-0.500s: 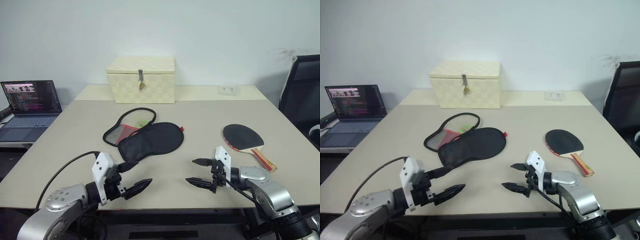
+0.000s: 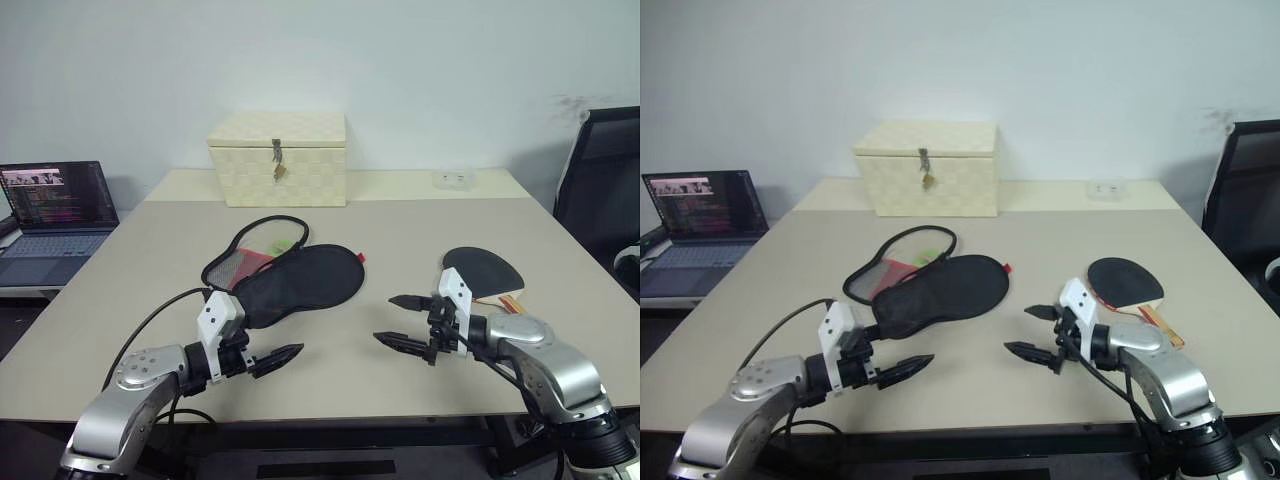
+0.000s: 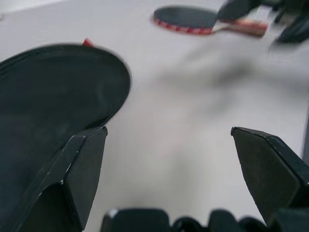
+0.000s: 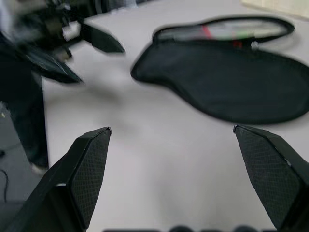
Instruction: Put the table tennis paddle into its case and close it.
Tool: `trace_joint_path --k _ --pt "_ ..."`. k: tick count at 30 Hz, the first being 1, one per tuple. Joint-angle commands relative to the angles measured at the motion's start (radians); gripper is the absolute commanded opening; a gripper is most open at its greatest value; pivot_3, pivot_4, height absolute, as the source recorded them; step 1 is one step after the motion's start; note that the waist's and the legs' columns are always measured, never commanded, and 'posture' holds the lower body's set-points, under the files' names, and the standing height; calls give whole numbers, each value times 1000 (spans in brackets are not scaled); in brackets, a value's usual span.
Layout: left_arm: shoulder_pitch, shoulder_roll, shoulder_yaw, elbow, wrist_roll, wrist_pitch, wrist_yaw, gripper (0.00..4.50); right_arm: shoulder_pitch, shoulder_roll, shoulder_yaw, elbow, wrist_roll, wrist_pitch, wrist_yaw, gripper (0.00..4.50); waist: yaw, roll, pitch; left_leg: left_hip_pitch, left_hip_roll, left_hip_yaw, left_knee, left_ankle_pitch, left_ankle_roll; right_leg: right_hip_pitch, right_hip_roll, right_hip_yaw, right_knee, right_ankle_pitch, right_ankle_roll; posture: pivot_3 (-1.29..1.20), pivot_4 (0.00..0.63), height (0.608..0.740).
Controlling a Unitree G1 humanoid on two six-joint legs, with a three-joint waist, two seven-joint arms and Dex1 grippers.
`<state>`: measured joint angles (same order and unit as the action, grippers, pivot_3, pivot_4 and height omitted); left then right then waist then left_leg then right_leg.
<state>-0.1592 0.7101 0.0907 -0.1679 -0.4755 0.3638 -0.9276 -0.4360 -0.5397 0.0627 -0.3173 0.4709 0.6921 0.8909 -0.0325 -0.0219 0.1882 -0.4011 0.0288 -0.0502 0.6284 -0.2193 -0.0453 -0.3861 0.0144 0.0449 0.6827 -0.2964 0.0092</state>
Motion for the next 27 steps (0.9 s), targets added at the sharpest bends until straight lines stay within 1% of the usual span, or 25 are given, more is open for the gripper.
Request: trace_joint_path --k 1,5,9,14,19,23,27 --pt "-54 38 22 85 36 -80 -61 4500 -51 -28 -8 -77 33 16 8 4463 0 0 0 0 0 0 0 0 0 0 0 0 0 0 0 0 150 740" --pt "-116 41 -16 226 97 -146 -106 4500 -86 -22 21 -82 20 18 -18 4463 1 0 0 0 0 1 0 0 0 0 0 -1 -1 0 0 0 150 740" --pt "-183 21 -69 331 138 -179 -160 4500 -80 -37 12 -80 21 0 -22 4463 1 0 0 -2 0 1 0 0 0 -1 0 -1 -1 1 -1 0 150 740" --pt "-333 -9 -119 584 216 -279 -218 4500 -40 -42 18 -106 14 -11 -42 4463 3 0 0 -2 -1 0 1 0 0 -1 0 -3 0 1 -1 0 150 740" --pt "-422 -15 -136 765 273 -361 -254 4500 -47 -42 27 -100 5 -17 -55 4463 0 0 0 -2 -1 1 0 0 0 -2 1 -2 0 1 -1 0 150 740" --pt "-461 -26 -150 856 306 -407 -282 4500 -35 -46 25 -111 7 -19 -57 4463 0 0 0 -2 -2 0 0 0 0 -2 1 -3 0 1 -1 0 150 740" --pt "-480 -34 -164 903 331 -434 -315 4500 -35 -42 26 -110 9 -24 -64 4463 1 0 0 -3 -1 0 1 0 0 -2 1 -3 0 1 -1 0 150 740"
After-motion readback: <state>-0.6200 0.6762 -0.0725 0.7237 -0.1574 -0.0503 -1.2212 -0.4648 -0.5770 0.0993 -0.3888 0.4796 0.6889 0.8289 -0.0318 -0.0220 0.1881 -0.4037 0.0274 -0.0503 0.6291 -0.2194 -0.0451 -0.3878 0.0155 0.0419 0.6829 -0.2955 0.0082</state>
